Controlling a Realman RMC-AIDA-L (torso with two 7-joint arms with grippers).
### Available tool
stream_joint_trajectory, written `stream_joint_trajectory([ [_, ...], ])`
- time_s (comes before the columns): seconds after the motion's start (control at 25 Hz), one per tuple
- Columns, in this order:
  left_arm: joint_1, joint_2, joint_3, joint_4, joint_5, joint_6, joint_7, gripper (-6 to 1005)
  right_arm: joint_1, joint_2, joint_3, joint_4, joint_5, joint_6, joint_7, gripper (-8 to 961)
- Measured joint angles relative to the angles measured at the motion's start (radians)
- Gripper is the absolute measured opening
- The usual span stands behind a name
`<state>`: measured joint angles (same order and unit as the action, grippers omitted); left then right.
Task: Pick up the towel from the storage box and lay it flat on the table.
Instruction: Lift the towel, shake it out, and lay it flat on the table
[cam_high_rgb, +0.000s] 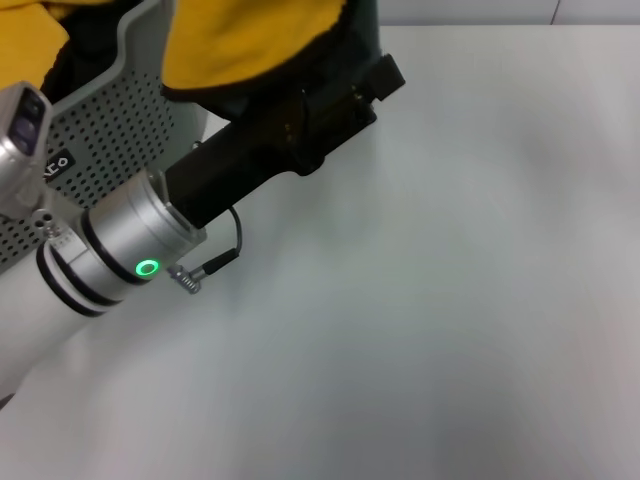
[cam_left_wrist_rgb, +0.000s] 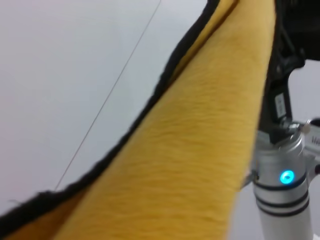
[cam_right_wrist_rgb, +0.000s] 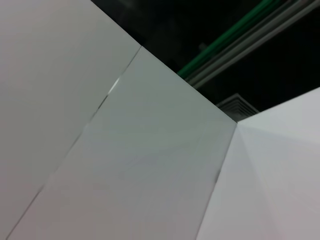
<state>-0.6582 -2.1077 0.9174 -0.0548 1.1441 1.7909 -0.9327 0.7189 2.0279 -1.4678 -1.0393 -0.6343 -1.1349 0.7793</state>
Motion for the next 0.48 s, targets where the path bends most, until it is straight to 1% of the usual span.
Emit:
stream_joint_trajectory([
  [0.24,0.019,0.0,-0.002,0.006,-0.01,0.038,0.0,638,-0.001,0.0,0.005,0.027,0.003,0.003,-0.015,10],
  [0.36,0.025,0.0,-0.017,0.007,-0.011,0.032,0.0,638,-0.001,0.0,0.006,0.023,0.03,0.003,-0.029,10],
  [0.48,0.022,0.0,-0.021,0.002,-0.011,0.01,0.0,637,0.013,0.0,0.003,0.016,0.045,0.003,-0.036,10],
])
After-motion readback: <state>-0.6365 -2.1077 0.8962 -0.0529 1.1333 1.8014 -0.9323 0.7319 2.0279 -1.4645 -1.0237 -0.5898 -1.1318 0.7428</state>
